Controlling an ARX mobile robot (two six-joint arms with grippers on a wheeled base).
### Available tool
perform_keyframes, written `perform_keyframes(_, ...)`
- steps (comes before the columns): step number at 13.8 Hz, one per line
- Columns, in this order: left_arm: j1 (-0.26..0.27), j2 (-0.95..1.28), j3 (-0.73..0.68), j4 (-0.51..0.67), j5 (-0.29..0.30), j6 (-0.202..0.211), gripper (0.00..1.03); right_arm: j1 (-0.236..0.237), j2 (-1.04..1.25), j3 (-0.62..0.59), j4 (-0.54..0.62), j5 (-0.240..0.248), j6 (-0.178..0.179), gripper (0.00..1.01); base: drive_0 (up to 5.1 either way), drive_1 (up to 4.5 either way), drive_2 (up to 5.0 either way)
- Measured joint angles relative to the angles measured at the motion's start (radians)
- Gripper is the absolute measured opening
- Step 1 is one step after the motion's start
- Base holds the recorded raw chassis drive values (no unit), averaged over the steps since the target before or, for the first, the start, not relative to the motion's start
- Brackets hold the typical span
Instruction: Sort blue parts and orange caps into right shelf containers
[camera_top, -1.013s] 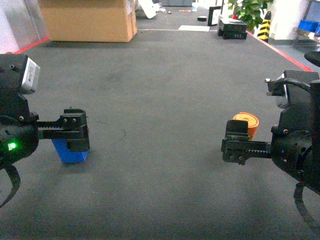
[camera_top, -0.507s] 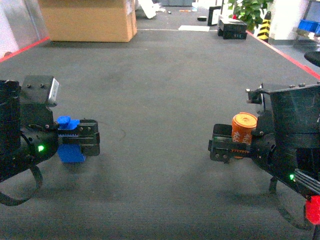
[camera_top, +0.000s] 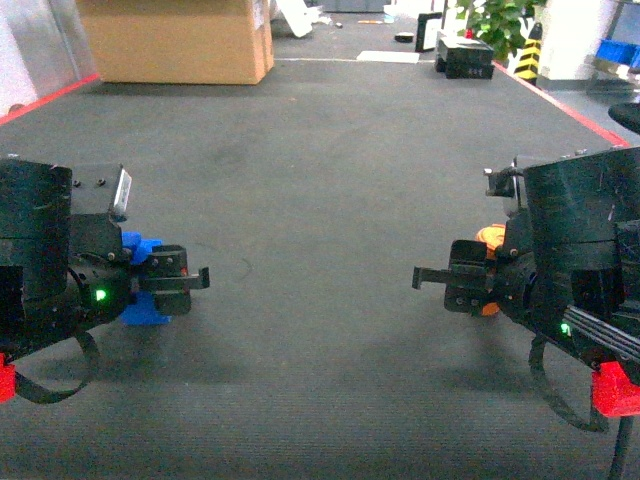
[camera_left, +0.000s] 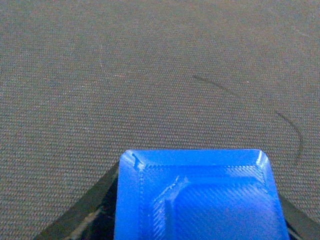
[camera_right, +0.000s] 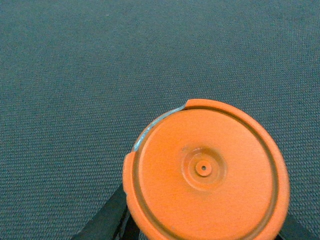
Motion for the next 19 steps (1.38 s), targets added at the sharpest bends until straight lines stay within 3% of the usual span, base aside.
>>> perform_keyframes(1, 0.0, 0.0, 0.0, 0.003, 0.001, 0.0, 0.47, 0.0, 0.0, 0.0, -0.001, 0.002, 0.0, 0.44, 0.0, 0.0, 0.0)
perform_keyframes(2, 0.0, 0.0, 0.0, 0.011, -0.001, 0.0, 0.44, 0.0, 0.0, 0.0, 0.0, 0.002, 0.0, 0.44, 0.0, 0.0, 0.0)
perform_keyframes(4, 0.0, -0.008, -0.013, 0.062, -0.021, 0.001, 0.44, 0.0, -0.004, -0.011, 0.014, 0.003, 0.0, 0.44, 0.0, 0.0, 0.0)
perform_keyframes(6, 0.0, -0.134, -0.097, 0.15, -0.055, 0.025, 0.44, 0.0, -0.127, -0.106, 0.06, 0.014, -0.003, 0.44, 0.0, 0.0, 0.0)
perform_keyframes(8, -0.004, -0.346, -0.193, 0.254, -0.114, 0.05, 0.44, -0.001, -0.332, -0.206, 0.127, 0.036, -0.048, 0.43, 0.0, 0.0, 0.0)
perform_keyframes(10, -0.02, -0.519, -0.295, 0.274, -0.17, 0.077, 0.44, 0.0, -0.5, -0.319, 0.15, 0.086, -0.096, 0.43, 0.0, 0.0, 0.0)
perform_keyframes(13, -0.056, -0.872, -0.409, 0.157, -0.238, 0.105, 0.44, 0.024, -0.903, -0.489, 0.123, 0.227, -0.204, 0.43, 0.0, 0.0, 0.0)
perform_keyframes(15, -0.061, -0.933, -0.409, 0.138, -0.241, 0.111, 0.44, 0.04, -0.972, -0.507, 0.117, 0.257, -0.241, 0.43, 0.0, 0.0, 0.0)
perform_keyframes(17, -0.071, -1.023, -0.418, 0.102, -0.265, 0.134, 0.44, 0.109, -1.091, -0.537, 0.113, 0.322, -0.321, 0.43, 0.0, 0.0, 0.0)
perform_keyframes(18, -0.096, -1.044, -0.433, 0.086, -0.276, 0.132, 0.44, 0.142, -1.122, -0.544, 0.151, 0.345, -0.348, 0.43, 0.0, 0.0, 0.0)
perform_keyframes(19, -0.108, -1.043, -0.438, 0.078, -0.278, 0.132, 0.44, 0.145, -1.126, -0.544, 0.15, 0.344, -0.36, 0.43, 0.0, 0.0, 0.0)
